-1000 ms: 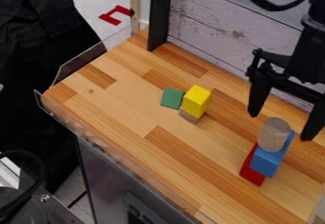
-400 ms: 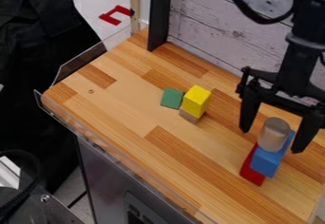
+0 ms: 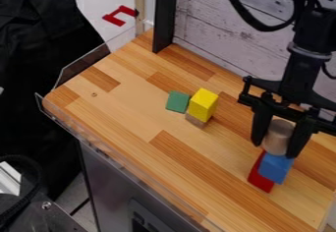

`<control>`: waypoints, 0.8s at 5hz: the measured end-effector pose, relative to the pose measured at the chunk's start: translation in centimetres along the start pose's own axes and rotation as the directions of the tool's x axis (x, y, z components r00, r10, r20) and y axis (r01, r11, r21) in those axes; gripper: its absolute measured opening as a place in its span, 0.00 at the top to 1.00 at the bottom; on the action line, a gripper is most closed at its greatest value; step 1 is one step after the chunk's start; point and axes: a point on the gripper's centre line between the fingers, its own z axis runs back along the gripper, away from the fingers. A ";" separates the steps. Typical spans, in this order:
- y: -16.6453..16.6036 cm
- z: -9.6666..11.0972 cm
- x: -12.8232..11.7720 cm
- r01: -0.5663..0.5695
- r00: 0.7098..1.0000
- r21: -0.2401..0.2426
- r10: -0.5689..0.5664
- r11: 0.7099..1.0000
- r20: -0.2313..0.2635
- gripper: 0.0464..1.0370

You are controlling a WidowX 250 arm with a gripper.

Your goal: Removed the building block from the right and added it o set on the left

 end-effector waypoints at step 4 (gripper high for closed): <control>3.7 6.5 2.2 -0.117 0.975 0.069 0.101 0.991 0.196 0.53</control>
